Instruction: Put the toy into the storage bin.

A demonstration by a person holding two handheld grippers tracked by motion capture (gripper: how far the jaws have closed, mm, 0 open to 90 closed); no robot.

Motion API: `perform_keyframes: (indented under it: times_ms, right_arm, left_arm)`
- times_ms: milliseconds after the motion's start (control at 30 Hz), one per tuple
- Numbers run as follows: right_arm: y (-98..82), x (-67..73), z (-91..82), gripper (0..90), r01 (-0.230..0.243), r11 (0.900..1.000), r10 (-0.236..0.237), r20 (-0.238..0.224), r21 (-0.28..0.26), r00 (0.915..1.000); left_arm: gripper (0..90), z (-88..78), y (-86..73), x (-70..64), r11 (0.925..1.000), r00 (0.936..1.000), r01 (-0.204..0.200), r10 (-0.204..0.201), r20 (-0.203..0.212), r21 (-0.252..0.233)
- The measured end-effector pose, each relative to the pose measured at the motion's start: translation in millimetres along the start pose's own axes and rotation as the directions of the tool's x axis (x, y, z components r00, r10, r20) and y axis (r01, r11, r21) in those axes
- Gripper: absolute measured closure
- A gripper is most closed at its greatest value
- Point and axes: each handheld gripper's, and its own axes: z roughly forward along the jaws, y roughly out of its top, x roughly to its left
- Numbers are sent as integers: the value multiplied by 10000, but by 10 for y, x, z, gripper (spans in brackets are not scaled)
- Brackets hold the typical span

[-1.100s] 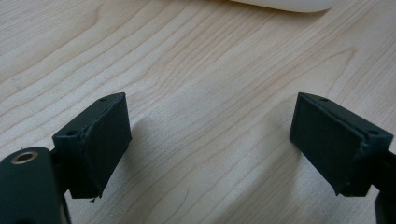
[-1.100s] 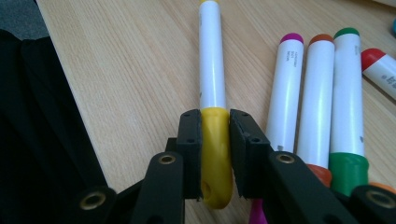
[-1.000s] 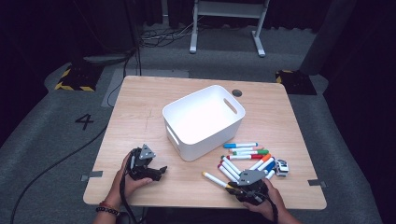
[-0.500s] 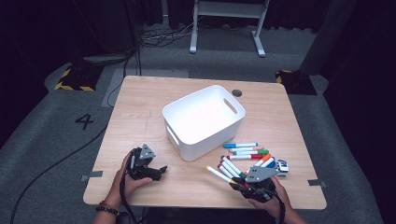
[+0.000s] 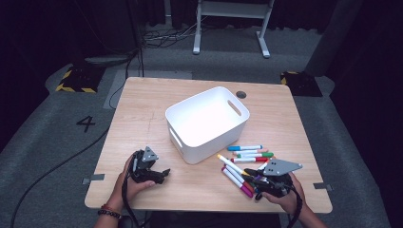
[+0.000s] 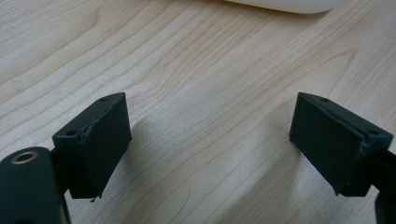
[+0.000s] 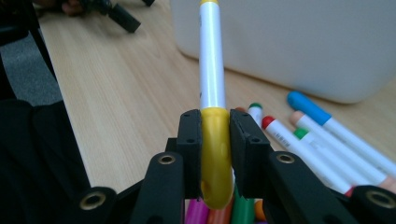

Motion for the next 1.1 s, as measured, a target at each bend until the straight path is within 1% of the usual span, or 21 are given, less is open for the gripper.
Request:
perform_keyframes:
  times_ms: [133, 300, 367, 400, 467, 500, 567, 633, 667, 733, 867, 967, 1100]
  right_arm:
    - [115, -121, -118, 751, -25, 9996, 30, 164, -264, 9999]
    - [305, -236, -259, 751, 148, 9982, -130, 307, -587, 9994]
    - [364, -259, -287, 751, 127, 9980, -105, 351, -625, 9993]
    - [398, -274, -300, 751, 204, 9975, -177, 394, -674, 9991]
    - [460, -303, -318, 751, 119, 9963, -96, 272, -854, 9996]
    - [494, -315, -323, 751, 106, 9964, -83, 276, -836, 9996]
    - [566, -323, -307, 751, 257, 9963, -230, 333, -815, 9992]
    - [641, -325, -285, 751, 164, 9965, -145, 248, -817, 9996]
    - [681, -337, -271, 751, 304, 9955, -285, 225, -898, 9993]
    - [766, -340, -258, 751, 272, 9955, -257, 177, -907, 9995]
    - [944, -365, -211, 751, 396, 9948, -393, 49, -938, 9992]
    - [1072, -384, -137, 750, 443, 9955, -446, -15, -839, 9990]
    - [1231, -381, 17, 751, 490, 9971, -500, -140, -590, 9987]
  left_arm:
    - [127, 0, 0, 1, 10000, 10000, -20, 20, -4, 8]
    - [127, 0, 0, 0, 10000, 10000, -2, 2, -2, 4]
    - [127, 0, 0, 1, 10000, 10000, -23, 23, -7, 11]
    - [127, 0, 0, 1, 10000, 10000, -18, 18, 4, 12]
    - [127, 0, 0, 1, 10000, 10000, -22, 22, -7, 11]
    - [127, -1, 0, 1, 10000, 10000, -22, 22, -2, 16]
    - [127, 0, 0, 1, 10000, 10000, -21, 21, -5, 10]
    - [127, 0, 0, 1, 10000, 10000, -25, 25, -8, 12]
    - [127, 0, 0, 1, 10000, 10000, -24, 24, -7, 9]
    - [127, 0, 0, 1, 10000, 10000, -26, 26, -7, 11]
    - [127, 0, 0, 1, 10000, 10000, -26, 26, -8, 12]
    - [127, 0, 0, 0, 10000, 10000, -6, 6, -3, 6]
    - [127, 0, 0, 1, 10000, 10000, -23, 23, 6, 13]
